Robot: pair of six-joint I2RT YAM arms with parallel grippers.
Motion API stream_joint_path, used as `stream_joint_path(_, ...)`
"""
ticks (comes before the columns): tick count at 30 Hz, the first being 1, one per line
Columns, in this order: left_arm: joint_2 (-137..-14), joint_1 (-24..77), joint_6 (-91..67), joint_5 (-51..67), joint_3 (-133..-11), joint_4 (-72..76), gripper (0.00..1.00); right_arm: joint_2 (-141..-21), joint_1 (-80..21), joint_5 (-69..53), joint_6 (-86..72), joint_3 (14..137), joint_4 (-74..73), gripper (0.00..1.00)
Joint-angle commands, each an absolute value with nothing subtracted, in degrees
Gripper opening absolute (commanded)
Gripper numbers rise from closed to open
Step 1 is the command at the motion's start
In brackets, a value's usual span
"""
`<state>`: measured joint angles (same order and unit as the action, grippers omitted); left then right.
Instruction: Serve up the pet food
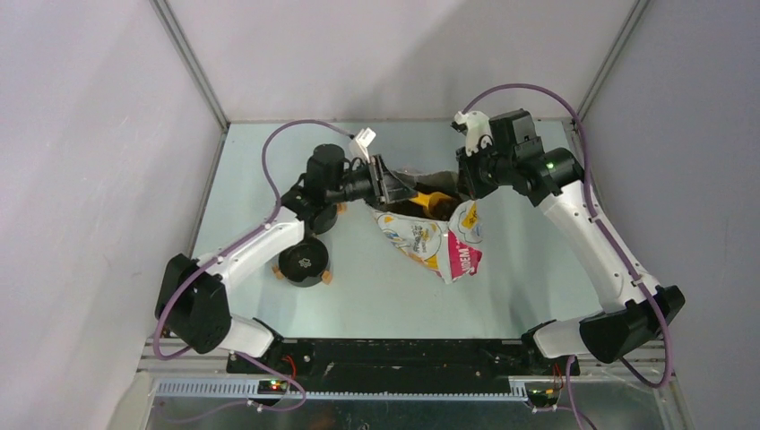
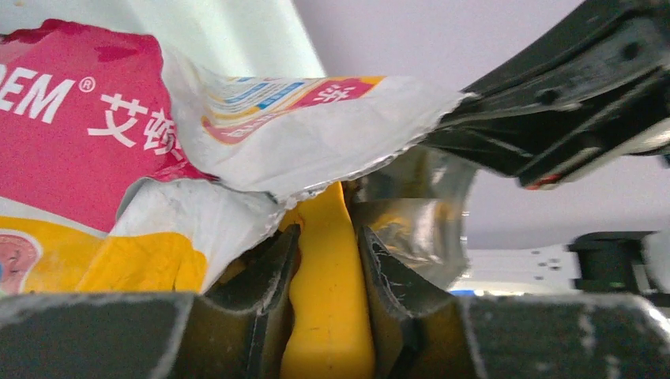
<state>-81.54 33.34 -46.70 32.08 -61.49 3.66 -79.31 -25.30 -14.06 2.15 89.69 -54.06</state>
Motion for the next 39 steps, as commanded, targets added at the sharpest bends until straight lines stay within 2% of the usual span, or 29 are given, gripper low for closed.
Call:
stream_joint_path(1,-77.63,28.51,-59.58,37.35,-59.66,10.21,0.0,-75.92,-23.0,-13.39,3.84,91.23,-50.0,0.0)
stream_joint_path(5,-75.52,25.18,-65.68,37.88,-56.26,14.84,0.0,-76.32,-21.48,-13.62,4.13,94.22,-51.32,0.0)
stream_joint_path(17,-73.19,18.83,-70.74,42.09,-51.97,19.55,0.0,-76.27,-20.24,-13.36,5.28,95.96,-53.1,0.0)
stream_joint_path(23,-73.87,18.62,-75.75,44.27,-55.58,12.82,0.0,-76.06,-19.96,-13.37,6.1,95.49,-53.42,0.0)
stream_joint_path(28,-83.33,25.19,-75.37,46.01,-57.93,8.84,0.0,-77.73,-19.85,-13.57,6.76,96.11,-53.78,0.0)
stream_joint_path(39,-81.04,17.76,-81.77,52.45,-58.97,12.45,0.0,-76.68,-19.86,-14.38,8.59,94.36,-54.14,0.0)
